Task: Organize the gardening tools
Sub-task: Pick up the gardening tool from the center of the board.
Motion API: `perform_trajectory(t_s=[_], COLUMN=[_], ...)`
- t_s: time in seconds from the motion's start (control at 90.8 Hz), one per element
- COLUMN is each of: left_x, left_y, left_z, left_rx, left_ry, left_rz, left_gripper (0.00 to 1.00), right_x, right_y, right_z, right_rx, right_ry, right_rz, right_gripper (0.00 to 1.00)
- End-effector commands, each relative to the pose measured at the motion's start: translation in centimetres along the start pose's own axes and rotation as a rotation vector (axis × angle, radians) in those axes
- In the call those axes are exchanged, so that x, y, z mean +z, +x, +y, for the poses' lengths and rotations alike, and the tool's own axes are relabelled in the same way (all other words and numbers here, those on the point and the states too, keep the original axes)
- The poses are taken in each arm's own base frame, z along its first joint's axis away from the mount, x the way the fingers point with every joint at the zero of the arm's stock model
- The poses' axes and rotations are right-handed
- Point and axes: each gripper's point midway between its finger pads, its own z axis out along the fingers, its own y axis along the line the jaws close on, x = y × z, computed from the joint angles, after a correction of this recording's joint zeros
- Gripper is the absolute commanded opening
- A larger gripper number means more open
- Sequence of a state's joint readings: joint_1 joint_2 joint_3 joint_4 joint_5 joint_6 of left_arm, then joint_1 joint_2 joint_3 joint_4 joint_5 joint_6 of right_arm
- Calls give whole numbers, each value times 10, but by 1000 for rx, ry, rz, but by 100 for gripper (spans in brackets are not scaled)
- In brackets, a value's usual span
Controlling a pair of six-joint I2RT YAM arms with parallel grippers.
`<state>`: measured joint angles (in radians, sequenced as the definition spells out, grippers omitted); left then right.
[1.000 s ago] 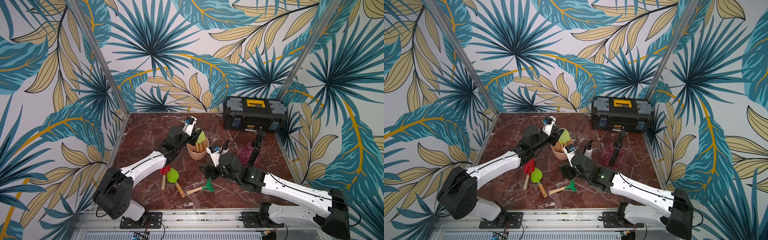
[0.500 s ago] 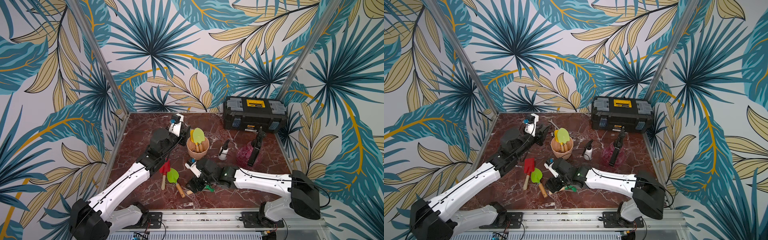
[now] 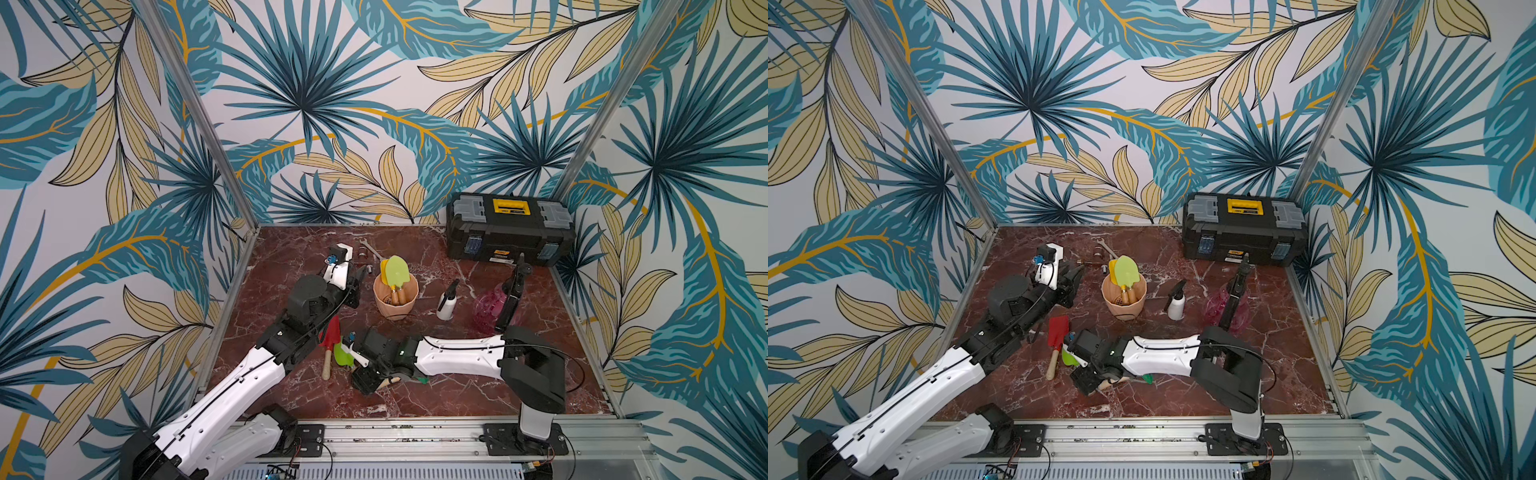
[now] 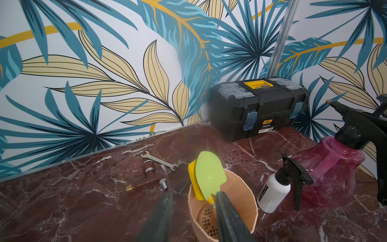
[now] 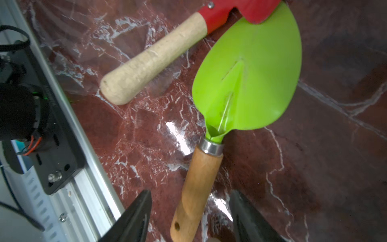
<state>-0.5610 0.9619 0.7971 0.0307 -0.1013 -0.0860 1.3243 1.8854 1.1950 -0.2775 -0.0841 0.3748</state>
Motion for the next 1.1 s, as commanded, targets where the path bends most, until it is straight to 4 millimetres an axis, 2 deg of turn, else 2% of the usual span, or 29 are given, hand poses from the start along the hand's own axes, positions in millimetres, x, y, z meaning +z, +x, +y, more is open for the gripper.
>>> perform_trajectory(t_s=[0.0,0.22,0.396,0.54,0.826,1.09], left_x=[-6,-9,-12,-13,-13,-12], left_y=[2,1,1,1,-4,-15], left_z=[9,11,13,14,11,0], left_rx=[-10,-11,-12,-15,-38,-94], left_ry=[-43,-50,-58,-62,-50,14], left_rz=[-6,-14,-21,-22,-33,-38], left_gripper=[39,40,42,43,43,45], right_x=[8,16,16,5,-40,-105], right_y=[12,17,19,11,-15,-40], right_z=[-12,-16,-19,-25,-34,-57], right_rx=[-4,-4,2,18,59,106], right_ry=[74,94,110,146,209,279], right_rz=[52,82,89,42,-106,-351], right_gripper=[61,50,36,27,17,13])
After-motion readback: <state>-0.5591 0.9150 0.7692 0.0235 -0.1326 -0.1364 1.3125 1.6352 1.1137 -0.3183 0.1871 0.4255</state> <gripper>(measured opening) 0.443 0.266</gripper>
